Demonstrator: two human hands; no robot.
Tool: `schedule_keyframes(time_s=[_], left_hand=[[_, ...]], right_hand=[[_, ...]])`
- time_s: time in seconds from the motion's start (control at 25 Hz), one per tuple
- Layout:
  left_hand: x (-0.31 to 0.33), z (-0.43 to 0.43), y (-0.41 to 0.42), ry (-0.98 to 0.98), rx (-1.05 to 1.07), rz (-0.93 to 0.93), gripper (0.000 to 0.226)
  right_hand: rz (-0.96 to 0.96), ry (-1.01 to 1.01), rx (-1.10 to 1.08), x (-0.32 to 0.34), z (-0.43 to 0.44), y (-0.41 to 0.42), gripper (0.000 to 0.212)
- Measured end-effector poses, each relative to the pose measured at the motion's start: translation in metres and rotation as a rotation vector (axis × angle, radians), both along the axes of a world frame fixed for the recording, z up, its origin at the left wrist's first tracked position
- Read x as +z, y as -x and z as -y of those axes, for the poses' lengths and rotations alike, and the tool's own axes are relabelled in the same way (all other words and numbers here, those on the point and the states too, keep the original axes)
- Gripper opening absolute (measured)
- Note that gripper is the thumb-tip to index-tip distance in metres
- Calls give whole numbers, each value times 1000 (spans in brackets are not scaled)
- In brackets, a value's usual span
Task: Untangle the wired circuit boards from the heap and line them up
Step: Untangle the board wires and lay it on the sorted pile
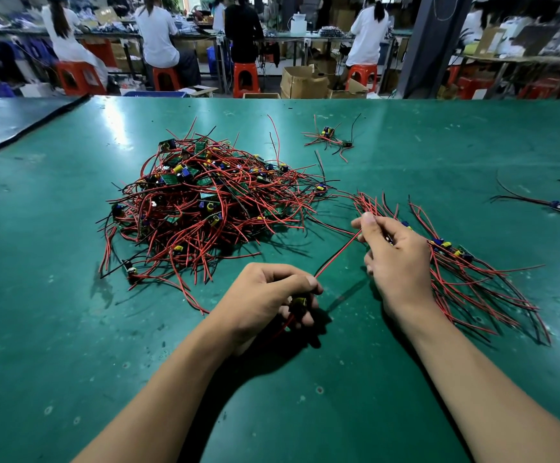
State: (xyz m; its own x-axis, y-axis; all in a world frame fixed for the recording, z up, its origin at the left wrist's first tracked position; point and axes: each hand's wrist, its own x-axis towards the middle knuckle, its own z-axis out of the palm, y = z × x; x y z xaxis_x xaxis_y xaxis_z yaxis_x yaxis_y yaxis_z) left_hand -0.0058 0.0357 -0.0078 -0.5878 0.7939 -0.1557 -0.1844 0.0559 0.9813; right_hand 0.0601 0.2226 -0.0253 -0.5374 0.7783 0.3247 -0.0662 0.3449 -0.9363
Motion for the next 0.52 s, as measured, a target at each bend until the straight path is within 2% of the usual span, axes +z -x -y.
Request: schedule_keyframes(time_s=[0.08, 0.24, 0.32, 0.4, 0.44, 0.52], left_hand=[[1, 2, 1, -13, -7, 47, 20], [1, 2, 0, 0, -19, 58, 20], [1, 1, 0, 15, -23, 44, 18], [1, 1, 0, 20, -24, 37, 15], [1, 1, 0, 20, -24, 34, 15], [1, 1, 0, 21, -27, 25, 15]], right_hand=[[-7, -5, 1, 0, -1, -1, 21], [-1, -473, -172, 0, -3, -5, 11], [-14, -515, -200, 1, -3, -5, 9], [7, -338, -152, 4, -3, -4, 11], [-7, -124, -67, 7, -3, -3, 15], [-121, 485, 168, 15, 0, -2, 25]])
